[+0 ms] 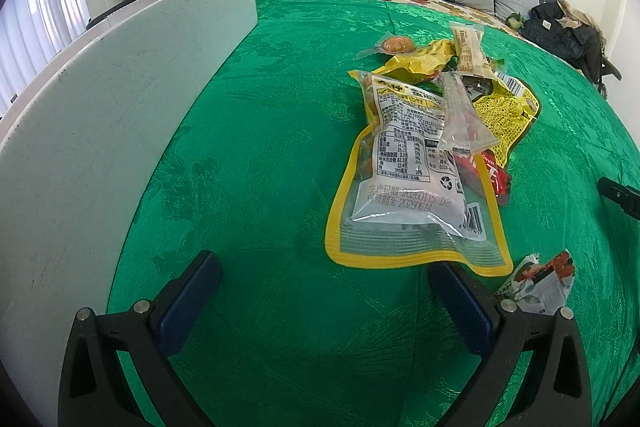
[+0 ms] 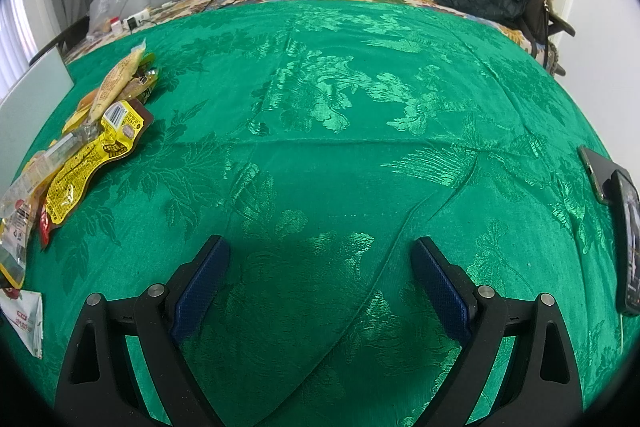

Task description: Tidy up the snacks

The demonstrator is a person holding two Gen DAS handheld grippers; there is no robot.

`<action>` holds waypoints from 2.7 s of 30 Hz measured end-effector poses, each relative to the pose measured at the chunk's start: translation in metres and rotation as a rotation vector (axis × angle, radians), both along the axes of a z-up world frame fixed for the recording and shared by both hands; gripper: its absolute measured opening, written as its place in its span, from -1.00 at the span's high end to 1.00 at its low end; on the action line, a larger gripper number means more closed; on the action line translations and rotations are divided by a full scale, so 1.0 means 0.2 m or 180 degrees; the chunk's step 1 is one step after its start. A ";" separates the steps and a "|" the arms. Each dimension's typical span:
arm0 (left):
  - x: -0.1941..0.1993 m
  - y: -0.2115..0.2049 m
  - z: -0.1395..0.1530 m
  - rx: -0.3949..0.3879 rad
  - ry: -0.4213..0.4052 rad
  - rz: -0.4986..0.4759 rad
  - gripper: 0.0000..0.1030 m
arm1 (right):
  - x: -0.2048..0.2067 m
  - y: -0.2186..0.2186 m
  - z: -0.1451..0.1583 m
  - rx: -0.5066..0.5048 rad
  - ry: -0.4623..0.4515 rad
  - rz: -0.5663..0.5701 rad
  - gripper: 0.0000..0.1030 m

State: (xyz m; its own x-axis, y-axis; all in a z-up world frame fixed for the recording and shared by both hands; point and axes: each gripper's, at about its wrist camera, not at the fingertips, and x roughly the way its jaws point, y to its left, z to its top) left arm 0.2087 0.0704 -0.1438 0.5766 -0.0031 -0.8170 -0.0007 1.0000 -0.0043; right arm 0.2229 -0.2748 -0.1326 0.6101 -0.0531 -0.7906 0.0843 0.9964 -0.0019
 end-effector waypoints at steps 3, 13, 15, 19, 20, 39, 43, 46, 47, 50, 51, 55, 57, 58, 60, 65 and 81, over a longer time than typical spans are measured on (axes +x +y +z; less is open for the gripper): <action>0.00 0.00 0.00 0.0000 0.0000 -0.0004 -1.00 | 0.00 0.00 0.00 0.0000 0.0000 0.0000 -0.85; 0.00 0.00 0.00 -0.0004 -0.0003 -0.0009 -1.00 | 0.00 0.00 0.00 0.0001 0.0000 0.0000 -0.85; 0.00 0.00 0.00 -0.0005 -0.0003 -0.0012 -1.00 | 0.00 0.00 0.00 0.0001 0.0000 0.0000 -0.85; 0.00 0.00 0.00 -0.0007 -0.0006 -0.0016 -1.00 | 0.00 0.00 0.00 0.0001 0.0000 -0.0001 -0.85; -0.01 0.00 0.00 -0.0013 -0.0008 -0.0029 -1.00 | 0.00 0.00 0.00 0.0001 0.0000 -0.0001 -0.85; -0.02 -0.01 0.00 -0.0003 -0.0009 -0.0119 -1.00 | 0.00 0.00 0.00 0.0001 0.0000 0.0000 -0.85; -0.02 -0.01 0.00 -0.0002 -0.0009 -0.0117 -1.00 | 0.00 0.00 0.00 0.0001 0.0000 0.0000 -0.85; -0.02 -0.01 0.00 -0.0001 -0.0007 -0.0119 -1.00 | 0.00 0.00 0.00 0.0001 0.0000 0.0000 -0.85; -0.02 -0.01 0.00 -0.0002 -0.0008 -0.0117 -1.00 | 0.00 0.00 0.00 0.0001 0.0000 0.0000 -0.85; -0.02 -0.01 0.00 0.0001 -0.0007 -0.0114 -1.00 | 0.00 0.00 0.00 0.0001 0.0000 0.0000 -0.85; -0.02 -0.01 0.00 0.0001 -0.0007 -0.0115 -1.00 | 0.00 0.00 0.00 0.0001 0.0000 0.0000 -0.85; -0.02 -0.01 0.00 0.0000 -0.0007 -0.0116 -1.00 | 0.00 0.00 0.00 0.0002 0.0000 0.0000 -0.85; -0.02 -0.01 0.00 0.0000 -0.0007 -0.0115 -1.00 | 0.00 0.00 0.00 0.0002 0.0000 0.0000 -0.85; -0.02 -0.01 0.00 0.0000 -0.0007 -0.0115 -1.00 | 0.00 0.00 0.00 0.0002 0.0000 0.0000 -0.85; -0.02 -0.01 0.00 0.0000 -0.0006 -0.0116 -1.00 | 0.00 0.00 0.00 0.0002 0.0000 0.0000 -0.85; -0.02 -0.01 0.00 0.0000 -0.0007 -0.0117 -1.00 | 0.00 0.00 0.00 0.0002 0.0000 0.0000 -0.85; -0.02 -0.01 0.00 -0.0001 -0.0007 -0.0117 -1.00 | 0.00 0.00 0.00 0.0002 0.0000 0.0001 -0.85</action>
State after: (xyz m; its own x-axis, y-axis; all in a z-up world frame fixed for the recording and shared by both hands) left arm 0.2054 0.0684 -0.1434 0.5779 -0.0245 -0.8158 0.0361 0.9993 -0.0044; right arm 0.2236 -0.2751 -0.1334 0.6102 -0.0525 -0.7905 0.0839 0.9965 -0.0013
